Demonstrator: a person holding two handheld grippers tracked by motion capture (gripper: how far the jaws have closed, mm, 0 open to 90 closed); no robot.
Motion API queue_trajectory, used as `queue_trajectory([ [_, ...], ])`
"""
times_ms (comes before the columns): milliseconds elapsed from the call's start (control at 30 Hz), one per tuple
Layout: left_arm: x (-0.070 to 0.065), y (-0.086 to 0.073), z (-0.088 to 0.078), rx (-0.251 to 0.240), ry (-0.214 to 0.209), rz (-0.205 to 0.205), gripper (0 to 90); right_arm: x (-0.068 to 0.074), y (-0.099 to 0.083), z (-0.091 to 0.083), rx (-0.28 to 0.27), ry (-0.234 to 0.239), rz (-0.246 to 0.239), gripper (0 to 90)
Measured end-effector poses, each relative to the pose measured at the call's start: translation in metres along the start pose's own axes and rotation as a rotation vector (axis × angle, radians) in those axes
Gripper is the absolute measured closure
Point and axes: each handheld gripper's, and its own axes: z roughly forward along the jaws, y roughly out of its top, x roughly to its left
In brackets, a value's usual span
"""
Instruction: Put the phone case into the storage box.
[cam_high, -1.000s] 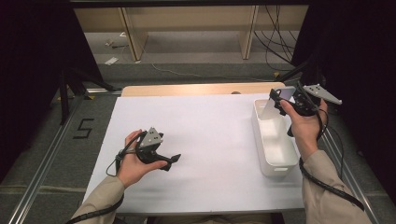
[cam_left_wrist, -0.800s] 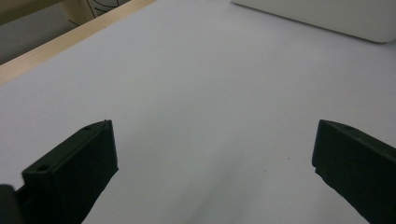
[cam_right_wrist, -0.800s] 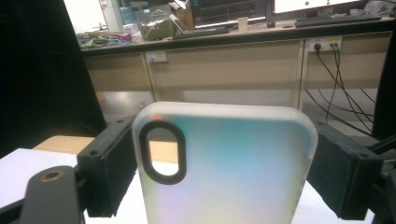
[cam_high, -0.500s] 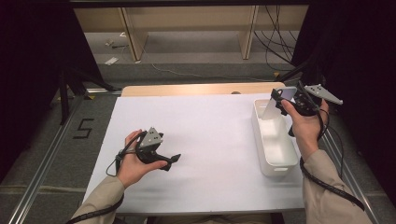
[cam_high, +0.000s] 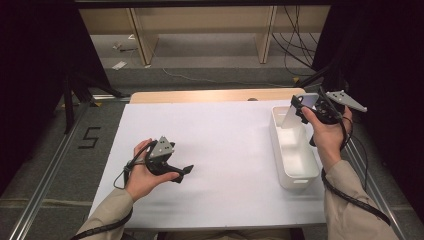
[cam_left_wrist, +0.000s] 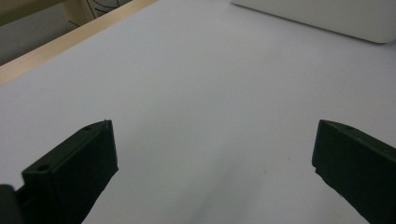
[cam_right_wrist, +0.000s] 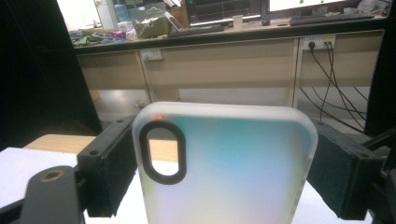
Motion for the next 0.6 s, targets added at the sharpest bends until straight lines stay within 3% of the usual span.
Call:
queue_trajectory([
  [600,-0.0003,0.0004,-0.0001,-0.002,-0.002,0.002,0.0,0.0017,0.0005,0.0067,0.016,-0.003,-0.033,17.9],
])
